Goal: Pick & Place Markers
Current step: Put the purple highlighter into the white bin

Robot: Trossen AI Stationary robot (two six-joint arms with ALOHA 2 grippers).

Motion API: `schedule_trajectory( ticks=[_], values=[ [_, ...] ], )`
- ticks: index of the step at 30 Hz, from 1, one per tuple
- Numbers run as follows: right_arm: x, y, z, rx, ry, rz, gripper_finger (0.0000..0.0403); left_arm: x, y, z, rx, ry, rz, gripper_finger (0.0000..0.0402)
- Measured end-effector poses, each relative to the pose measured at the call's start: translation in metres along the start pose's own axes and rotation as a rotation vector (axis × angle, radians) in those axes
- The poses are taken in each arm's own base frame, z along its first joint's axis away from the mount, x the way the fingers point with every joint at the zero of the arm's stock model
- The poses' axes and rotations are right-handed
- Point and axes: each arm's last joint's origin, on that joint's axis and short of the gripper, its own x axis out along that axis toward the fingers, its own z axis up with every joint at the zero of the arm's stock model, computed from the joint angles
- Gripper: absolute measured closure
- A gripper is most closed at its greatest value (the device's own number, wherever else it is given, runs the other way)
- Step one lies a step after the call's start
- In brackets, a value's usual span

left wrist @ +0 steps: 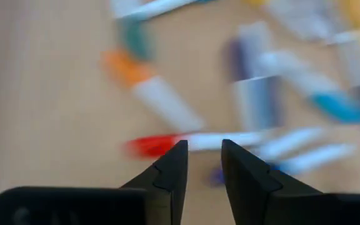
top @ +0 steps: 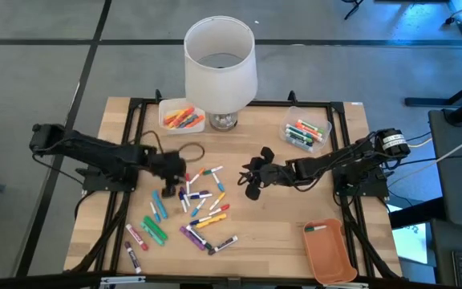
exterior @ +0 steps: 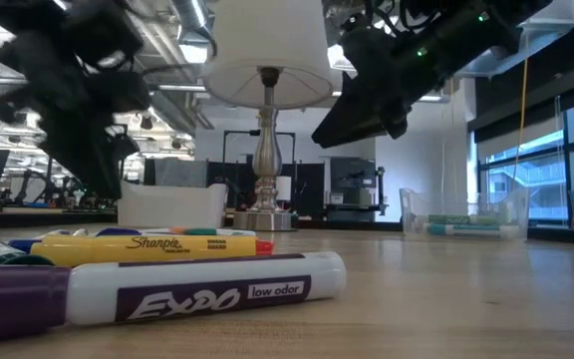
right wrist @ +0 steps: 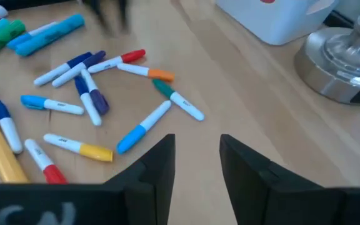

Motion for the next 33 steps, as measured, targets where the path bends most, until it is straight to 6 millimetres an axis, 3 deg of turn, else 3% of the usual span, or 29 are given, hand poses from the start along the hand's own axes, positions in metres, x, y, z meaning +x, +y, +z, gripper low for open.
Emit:
schedule_trajectory(
  ticks=[9, 15, 19, 23, 33],
  values=[
    [-0.004, 0.009, -0.008, 0.004, 0.073, 0.083, 0.0277, 0.011, -0.081, 0.01, 0.153, -0.256, -0.242, 0.0301],
    [-0.011, 0.018, -0.016, -0.016, 0.113, 0.102, 0.0277, 0.033, -0.118, -0.003, 0.276, -0.276, -0.342, 0.0282],
    [-0.015, 0.025, -0.019, -0.036, 0.119, 0.121, 0.0277, 0.046, -0.132, -0.018, 0.286, -0.206, -0.406, 0.0277],
    [-0.017, 0.028, -0.02, -0.079, 0.116, 0.135, 0.0277, 0.053, -0.14, -0.026, 0.245, -0.181, -0.35, 0.0279],
    [-0.012, 0.021, -0.016, -0.147, 0.094, 0.103, 0.0277, 0.06, -0.145, -0.039, 0.186, -0.088, -0.273, 0.0292]
  ],
)
